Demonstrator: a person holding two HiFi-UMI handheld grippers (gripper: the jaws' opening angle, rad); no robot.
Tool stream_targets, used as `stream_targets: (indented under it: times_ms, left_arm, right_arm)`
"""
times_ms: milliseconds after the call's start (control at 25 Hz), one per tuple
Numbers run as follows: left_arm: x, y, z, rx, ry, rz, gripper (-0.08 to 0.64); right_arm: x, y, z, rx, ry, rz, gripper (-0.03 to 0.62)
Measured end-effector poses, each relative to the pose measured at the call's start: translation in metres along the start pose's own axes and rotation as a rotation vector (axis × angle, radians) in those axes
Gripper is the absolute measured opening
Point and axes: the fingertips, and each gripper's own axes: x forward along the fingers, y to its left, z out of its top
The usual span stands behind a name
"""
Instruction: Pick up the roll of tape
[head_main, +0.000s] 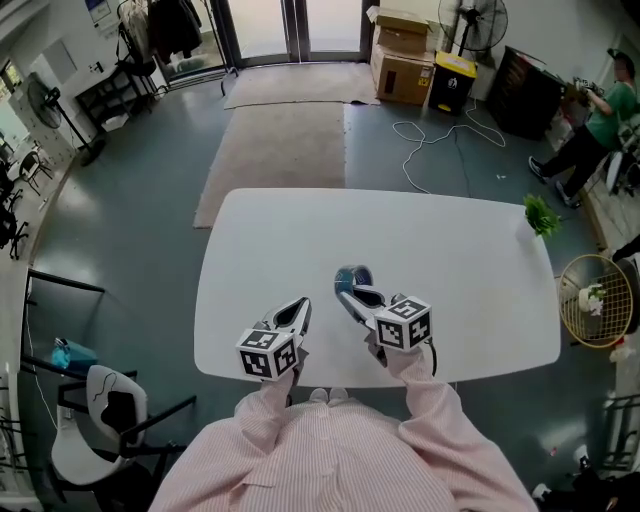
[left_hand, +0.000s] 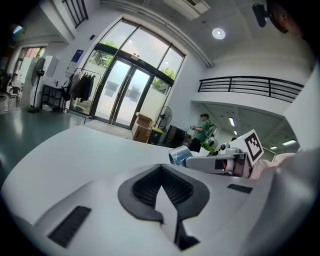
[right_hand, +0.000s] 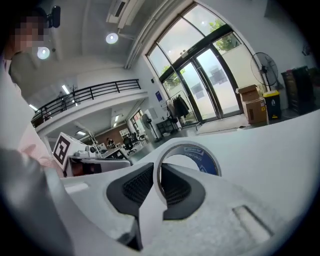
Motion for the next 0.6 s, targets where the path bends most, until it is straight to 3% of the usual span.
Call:
stream_targets:
  times_ms: [600]
  left_arm:
    - [-0.029,-0.024,0.053,0.111,-0.137,-0.023,0.000]
  right_arm:
    - [-0.054,0.016,0.055,0.075,-0.284,-0.019,0.051]
